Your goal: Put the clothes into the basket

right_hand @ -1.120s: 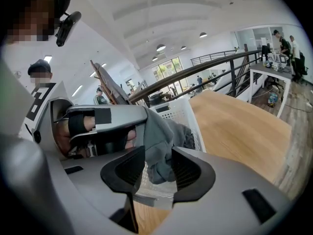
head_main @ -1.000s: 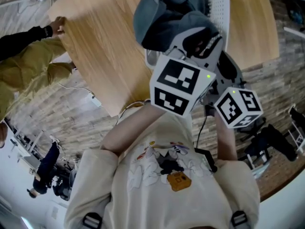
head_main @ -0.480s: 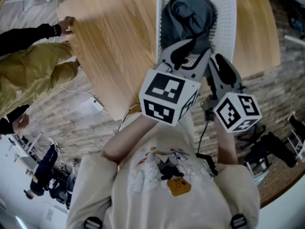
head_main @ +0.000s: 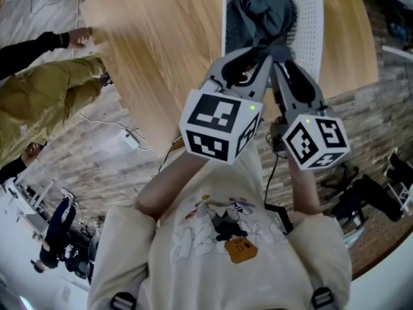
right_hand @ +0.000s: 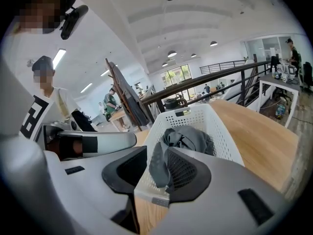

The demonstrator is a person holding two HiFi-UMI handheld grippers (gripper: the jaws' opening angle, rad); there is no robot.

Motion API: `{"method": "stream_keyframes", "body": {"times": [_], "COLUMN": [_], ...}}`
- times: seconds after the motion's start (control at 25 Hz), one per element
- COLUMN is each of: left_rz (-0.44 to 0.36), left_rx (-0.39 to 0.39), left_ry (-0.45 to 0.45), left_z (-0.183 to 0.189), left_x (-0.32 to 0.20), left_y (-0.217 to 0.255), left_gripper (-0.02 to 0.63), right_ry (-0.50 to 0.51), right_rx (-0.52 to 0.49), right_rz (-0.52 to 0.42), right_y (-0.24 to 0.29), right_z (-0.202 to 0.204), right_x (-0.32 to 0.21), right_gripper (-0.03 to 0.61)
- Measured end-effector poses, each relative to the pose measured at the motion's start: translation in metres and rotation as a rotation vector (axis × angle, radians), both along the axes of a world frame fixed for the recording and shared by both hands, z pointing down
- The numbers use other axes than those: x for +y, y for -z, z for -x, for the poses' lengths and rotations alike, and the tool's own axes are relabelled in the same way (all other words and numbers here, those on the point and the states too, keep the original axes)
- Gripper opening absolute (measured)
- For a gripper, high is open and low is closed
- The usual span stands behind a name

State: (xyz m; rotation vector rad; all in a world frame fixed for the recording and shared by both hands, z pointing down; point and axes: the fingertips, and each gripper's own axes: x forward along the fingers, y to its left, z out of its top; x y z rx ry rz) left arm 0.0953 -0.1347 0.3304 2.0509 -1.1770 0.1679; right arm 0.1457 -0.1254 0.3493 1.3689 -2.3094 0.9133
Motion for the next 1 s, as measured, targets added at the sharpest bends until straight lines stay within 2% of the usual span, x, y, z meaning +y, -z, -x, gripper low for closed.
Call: {"method": "stream_keyframes", "body": {"times": [0.12,0.28,0.48,0.64,1.0], "left_rz": [0.012,0.016,0.013,-0.011,-0.053], "left_rx": [-0.014,-0.029,-0.025,-0.042,-0.089], "left_ry": [0.005,0.028,0.028,0.026,0.045], "left_z": [0.01,0.019,0.024,0.034,0.085], "left_x": [0.005,0.015,0.023,0.031,0.067], "left_y": [-0.005,-0.003,-0.002,0.004,0.008], "left_gripper": [0.064,0.003,0.002,0.002,0.002], "right_ry": [-0.009,-0.024,-0.053,-0.082,-0.175], "right_rx": [0.014,0.028,0.036,0.045,0.048], "right_rz": [-0.019,-0.034,-0.038,-0.082,-0.195], "right_y": [0.0,0.003,0.003,0.011,0.033], "right_z": [0.005,0.007,0.006,0.009,0.029], "right_x": [0.0,0.007,0.013,0.016,0.042], "right_gripper": [0.12,0.109,0.083,0.061,0.052]}}
